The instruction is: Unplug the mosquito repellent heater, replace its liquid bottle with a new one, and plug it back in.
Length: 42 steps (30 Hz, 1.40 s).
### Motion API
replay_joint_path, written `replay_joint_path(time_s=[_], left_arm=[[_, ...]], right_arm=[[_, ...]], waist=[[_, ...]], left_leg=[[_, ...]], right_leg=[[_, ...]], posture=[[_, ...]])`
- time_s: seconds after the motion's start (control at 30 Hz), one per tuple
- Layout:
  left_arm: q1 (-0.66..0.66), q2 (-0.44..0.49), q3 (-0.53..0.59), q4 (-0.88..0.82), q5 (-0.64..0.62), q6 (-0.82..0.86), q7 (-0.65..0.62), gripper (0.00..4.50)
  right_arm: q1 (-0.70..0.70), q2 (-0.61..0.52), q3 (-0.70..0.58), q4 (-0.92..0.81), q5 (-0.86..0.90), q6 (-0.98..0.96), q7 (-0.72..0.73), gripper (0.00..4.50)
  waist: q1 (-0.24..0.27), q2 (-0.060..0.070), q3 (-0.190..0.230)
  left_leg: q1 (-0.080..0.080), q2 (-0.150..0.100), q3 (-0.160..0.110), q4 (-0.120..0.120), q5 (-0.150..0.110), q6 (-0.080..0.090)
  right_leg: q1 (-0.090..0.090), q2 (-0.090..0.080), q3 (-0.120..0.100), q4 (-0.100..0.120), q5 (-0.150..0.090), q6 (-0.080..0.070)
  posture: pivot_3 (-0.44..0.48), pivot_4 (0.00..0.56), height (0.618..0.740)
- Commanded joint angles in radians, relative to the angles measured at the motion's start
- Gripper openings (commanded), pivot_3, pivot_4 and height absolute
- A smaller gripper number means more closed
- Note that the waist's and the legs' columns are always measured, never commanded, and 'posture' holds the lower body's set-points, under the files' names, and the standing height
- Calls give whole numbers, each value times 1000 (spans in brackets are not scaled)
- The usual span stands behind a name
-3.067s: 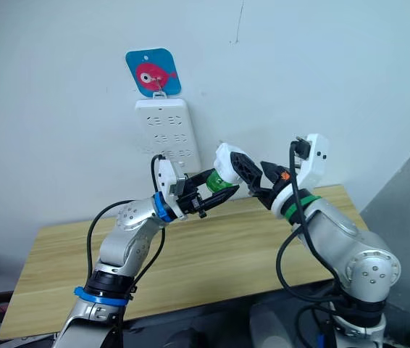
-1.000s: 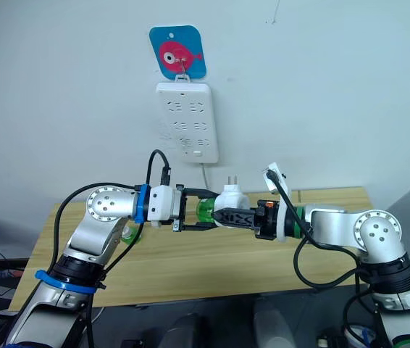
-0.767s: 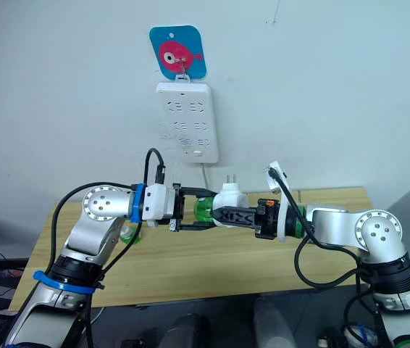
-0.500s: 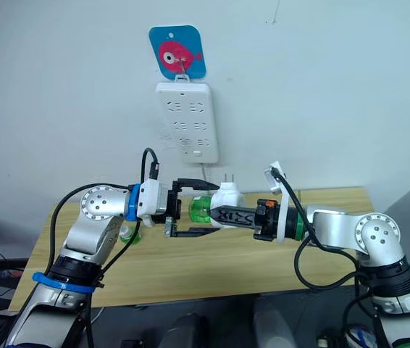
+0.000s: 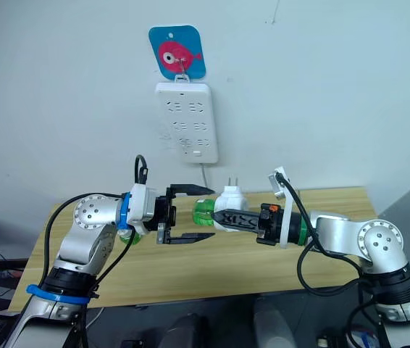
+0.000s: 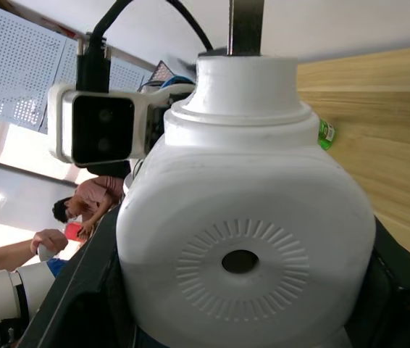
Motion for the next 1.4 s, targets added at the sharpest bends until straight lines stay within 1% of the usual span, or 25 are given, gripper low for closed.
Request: replay_joint_path(time_s=[0.03, 0.13, 0.2, 0.27, 0.33, 0.4, 0.43, 0.5, 0.6, 0.67, 0.73, 0.77, 0.8, 0.83, 0.87, 0.9, 0.93, 0.97, 1.03, 1.07, 1.1, 1.2, 1.3, 1.4], left_arm=[[-16, -20, 9, -25, -13, -11, 18, 3266], [-19, -26, 7, -24, -14, -4, 18, 2348], [-18, -18, 5, -40, -28, 25, 11, 2321], [-12, 13, -1, -75, -58, 116, -4, 2321], [6, 98, -18, -134, -109, 313, -33, 2321], [-1, 205, -38, -194, -205, 577, -57, 2319], [-18, 246, -50, -205, -240, 670, -77, 2311], [-72, 290, -67, -195, -302, 822, -98, 2296], [-133, 294, -78, -160, -334, 922, -103, 2295], [-143, 290, -88, -154, -312, 913, -114, 2291], [-141, 287, -75, -151, -336, 930, -135, 2291], [-137, 284, -69, -147, -332, 914, -142, 2291], [-132, 272, -63, -139, -308, 878, -126, 2291], [-127, 253, -54, -128, -280, 834, -97, 2291], [-119, 243, -56, -120, -240, 762, -97, 3009], [-102, 232, -64, -105, -171, 624, -108, 3275], [-83, 201, -51, -81, -113, 491, -81, 3614], [-69, 172, -32, -61, -80, 417, -41, 3887], [-25, 122, 6, -26, -25, 203, -29, 4486], [5, 98, 25, -18, -4, 111, -20, 4500], [35, 70, 41, -16, 14, -15, -26, 4500], [90, 6, 56, -57, 18, -179, -9, 4500], [120, -33, 36, -106, 21, -230, 18, 4500], [128, -50, 18, -112, 30, -251, 35, 4500]], right_arm=[[-3, -8, -23, -42, 34, -13, 16, 3052], [-4, -13, -20, -44, 34, -11, 17, 3052], [-5, -24, -15, -50, 34, -9, 17, 3051], [-12, -48, -7, -66, 14, 9, 27, 3042], [-19, -80, 3, -111, -61, 48, 75, 3042], [-27, -98, 7, -145, -114, 64, 120, 3042], [-30, -102, 9, -155, -130, 64, 138, 3042], [-35, -108, 11, -170, -151, 62, 168, 3042], [-38, -114, 12, -178, -157, 59, 191, 3042], [-37, -119, 15, -177, -150, 54, 196, 3042], [-32, -123, 19, -176, -137, 48, 193, 3042], [-27, -123, 19, -174, -123, 41, 185, 3042], [-22, -123, 19, -172, -110, 35, 176, 3042], [-19, -125, 18, -170, -100, 31, 169, 3042], [-14, -127, 18, -166, -84, 24, 160, 3042], [-7, -130, 15, -159, -62, 13, 147, 3042], [1, -135, 12, -152, -42, 3, 134, 3041], [9, -141, 8, -144, -20, -8, 121, 3041], [27, -151, 0, -134, 18, -30, 99, 3041], [38, -151, -5, -129, 29, -40, 91, 3041], [50, -148, -10, -126, 33, -48, 85, 3041], [74, -143, -19, -126, 34, -61, 77, 3041], [80, -137, -19, -126, 34, -66, 70, 3041], [76, -130, -13, -128, 34, -68, 63, 3041]], waist=[[0, 0, 0], [0, 0, 0], [0, 0, 0], [0, 0, 0], [-1, 0, 0], [-5, 0, 0], [-5, 0, 0], [-4, 1, 1], [-1, 1, 1], [0, 1, 1], [0, 1, 2], [-1, 1, 2], [0, 1, 2], [1, 2, 2], [3, 2, 2], [3, 2, 2], [4, 2, 2], [6, 2, 2], [9, 2, 2], [9, 2, 2], [10, 2, 2], [19, 2, 2], [28, 2, 2], [28, 2, 2]], left_leg=[[0, 0, 0, 0, 0, 0], [0, 0, 0, 0, 0, 0], [0, 0, 0, 0, 0, 0], [0, 0, 0, 0, 0, 0], [0, 1, 0, 0, 0, 0], [0, 2, 0, 0, 0, 0], [0, 3, 0, -1, 0, 0], [0, 4, -1, 0, 0, 0], [0, 5, -2, 0, 0, 0], [0, 5, -2, 0, 0, 0], [0, 5, -1, 0, 0, 0], [0, 5, -1, 0, 0, 0], [0, 6, -1, 0, 0, 0], [-1, 6, -2, -1, 0, 0], [0, 6, -2, -1, 0, 0], [-1, 6, -3, -1, 0, 0], [-1, 6, -3, -1, 0, 0], [-1, 6, -3, -1, 0, 0], [0, 6, -2, -1, 0, 0], [-1, 6, -2, -1, 0, 0], [-1, 6, -1, -1, 0, 0], [-4, 8, -2, -1, 0, 0], [-7, 7, -3, 0, 0, 0], [-7, 7, -3, 1, 0, 0]], right_leg=[[0, 0, 0, 0, 0, 0], [0, 0, 0, 0, 0, 0], [0, 0, 0, 0, 0, 0], [0, 1, 0, 0, 0, 0], [0, 1, 0, 0, 0, 0], [0, 3, 0, 0, 0, 0], [0, 4, 0, 0, 0, 1], [0, 6, -2, 0, -3, 4], [0, 10, -9, 0, -3, 4], [0, 10, -9, 0, -3, 4], [0, 10, -9, -1, -3, 4], [0, 9, -9, -1, -3, 4], [-1, 7, -9, -1, 0, 0], [-1, 6, -9, -1, 0, -1], [-1, 6, -10, -1, 0, -1], [-1, 6, -10, -1, 0, -2], [-1, 6, -10, -1, 0, -2], [-1, 5, -10, -1, 1, -2], [-1, 5, -9, -2, 1, -3], [-1, 4, -9, -2, 1, -3], [-1, 4, -8, -3, 2, -4], [-1, 3, -9, -9, 3, -7], [-1, 3, -9, -11, 4, -6], [0, 3, -9, -11, 4, -5]], posture=[[-160, 180, 740], [-160, 180, 740], [-164, 181, 740], [-164, 181, 740], [-164, 181, 740], [-159, 185, 740], [-154, 185, 740], [-154, 185, 740], [-156, 184, 740], [-156, 184, 740], [-156, 184, 740], [-156, 184, 740], [-156, 184, 740], [-156, 184, 740], [-157, 184, 740], [-157, 184, 740], [-157, 184, 740], [-157, 184, 740], [-157, 184, 740], [-157, 184, 740], [-157, 184, 740], [-152, 181, 740], [-148, 180, 740], [-147, 178, 740]])
